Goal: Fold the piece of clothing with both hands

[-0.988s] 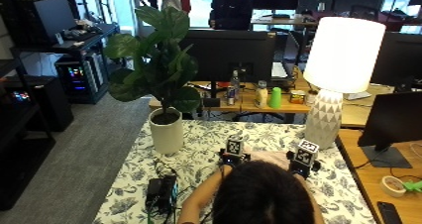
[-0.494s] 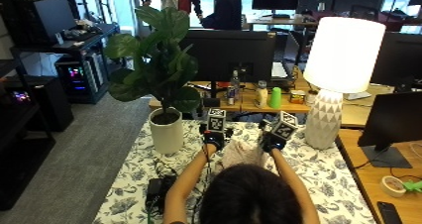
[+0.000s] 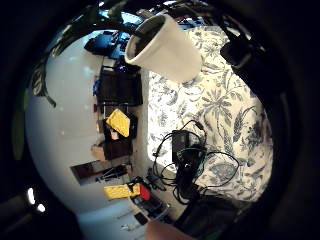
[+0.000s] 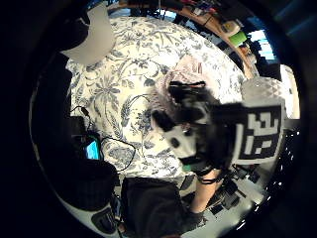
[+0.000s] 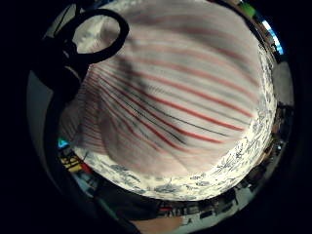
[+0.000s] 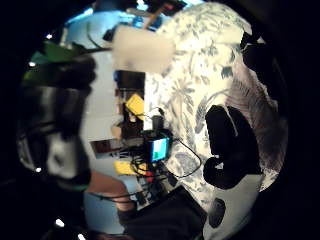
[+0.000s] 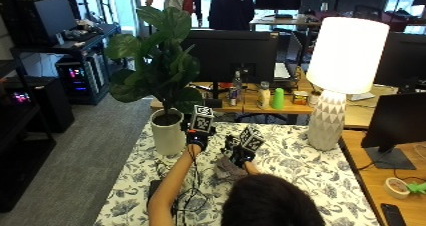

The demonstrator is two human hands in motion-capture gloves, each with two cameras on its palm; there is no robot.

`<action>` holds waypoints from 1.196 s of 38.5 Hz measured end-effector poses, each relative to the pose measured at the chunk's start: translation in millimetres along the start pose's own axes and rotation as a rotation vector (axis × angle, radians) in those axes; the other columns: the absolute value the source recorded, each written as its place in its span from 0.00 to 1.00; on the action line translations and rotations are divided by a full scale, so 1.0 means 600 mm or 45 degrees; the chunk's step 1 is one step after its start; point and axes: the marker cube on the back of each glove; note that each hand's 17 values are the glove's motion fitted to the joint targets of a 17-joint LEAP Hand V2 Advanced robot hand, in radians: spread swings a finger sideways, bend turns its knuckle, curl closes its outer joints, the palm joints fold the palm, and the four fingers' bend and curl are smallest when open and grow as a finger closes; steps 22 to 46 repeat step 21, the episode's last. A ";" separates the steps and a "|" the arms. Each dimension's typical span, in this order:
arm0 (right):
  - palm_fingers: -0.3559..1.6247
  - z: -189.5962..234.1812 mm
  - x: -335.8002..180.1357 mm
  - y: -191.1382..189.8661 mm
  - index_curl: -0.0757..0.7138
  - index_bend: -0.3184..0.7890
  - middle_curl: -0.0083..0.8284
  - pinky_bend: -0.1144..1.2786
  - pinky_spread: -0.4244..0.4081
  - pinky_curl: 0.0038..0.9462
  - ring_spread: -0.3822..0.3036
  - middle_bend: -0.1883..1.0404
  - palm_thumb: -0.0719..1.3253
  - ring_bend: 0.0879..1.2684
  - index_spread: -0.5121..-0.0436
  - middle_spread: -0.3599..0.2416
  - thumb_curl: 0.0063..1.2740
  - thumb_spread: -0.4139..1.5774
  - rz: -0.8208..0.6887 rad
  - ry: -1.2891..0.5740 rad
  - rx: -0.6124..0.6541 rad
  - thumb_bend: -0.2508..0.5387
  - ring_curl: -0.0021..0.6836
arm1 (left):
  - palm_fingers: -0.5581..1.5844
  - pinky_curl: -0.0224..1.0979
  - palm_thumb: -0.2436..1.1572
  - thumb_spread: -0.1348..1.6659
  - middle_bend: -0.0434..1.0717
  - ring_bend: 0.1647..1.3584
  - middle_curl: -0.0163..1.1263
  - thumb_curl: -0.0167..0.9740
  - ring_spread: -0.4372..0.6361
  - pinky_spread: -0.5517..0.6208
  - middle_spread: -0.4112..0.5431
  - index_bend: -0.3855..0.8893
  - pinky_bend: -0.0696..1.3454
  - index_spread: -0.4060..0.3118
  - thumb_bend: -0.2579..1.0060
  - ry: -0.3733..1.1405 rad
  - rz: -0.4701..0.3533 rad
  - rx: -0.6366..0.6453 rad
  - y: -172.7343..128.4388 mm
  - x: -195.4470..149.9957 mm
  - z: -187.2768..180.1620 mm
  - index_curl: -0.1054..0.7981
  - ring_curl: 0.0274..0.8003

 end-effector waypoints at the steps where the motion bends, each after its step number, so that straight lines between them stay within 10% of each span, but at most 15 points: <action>1: 0.68 -0.019 -0.001 0.001 0.47 0.34 0.60 0.54 0.21 0.45 0.30 0.40 0.76 0.46 0.63 0.39 0.35 0.71 -0.067 -0.003 0.090 0.26 0.67 | 0.52 0.34 0.35 0.96 0.17 0.28 0.28 0.18 0.42 0.54 0.41 0.46 0.26 0.38 0.28 0.010 0.010 0.005 -0.013 0.001 0.003 0.57 0.40; 13: 0.65 -0.229 0.044 0.064 0.49 0.42 0.59 0.39 0.43 0.38 0.38 0.41 0.66 0.34 0.63 0.44 0.29 0.82 -0.253 -0.019 0.533 0.30 0.61 | 0.55 0.34 0.34 0.95 0.18 0.26 0.29 0.18 0.39 0.52 0.36 0.43 0.23 0.37 0.29 0.009 0.053 0.093 -0.011 0.015 -0.031 0.57 0.40; 46: 0.67 -0.221 0.081 0.062 0.49 0.40 0.58 0.36 0.47 0.37 0.38 0.40 0.66 0.31 0.63 0.45 0.28 0.85 -0.157 0.047 0.468 0.31 0.60 | 0.55 0.34 0.34 0.95 0.18 0.25 0.30 0.17 0.37 0.51 0.35 0.43 0.23 0.36 0.29 0.009 0.109 0.093 -0.026 0.043 -0.012 0.57 0.40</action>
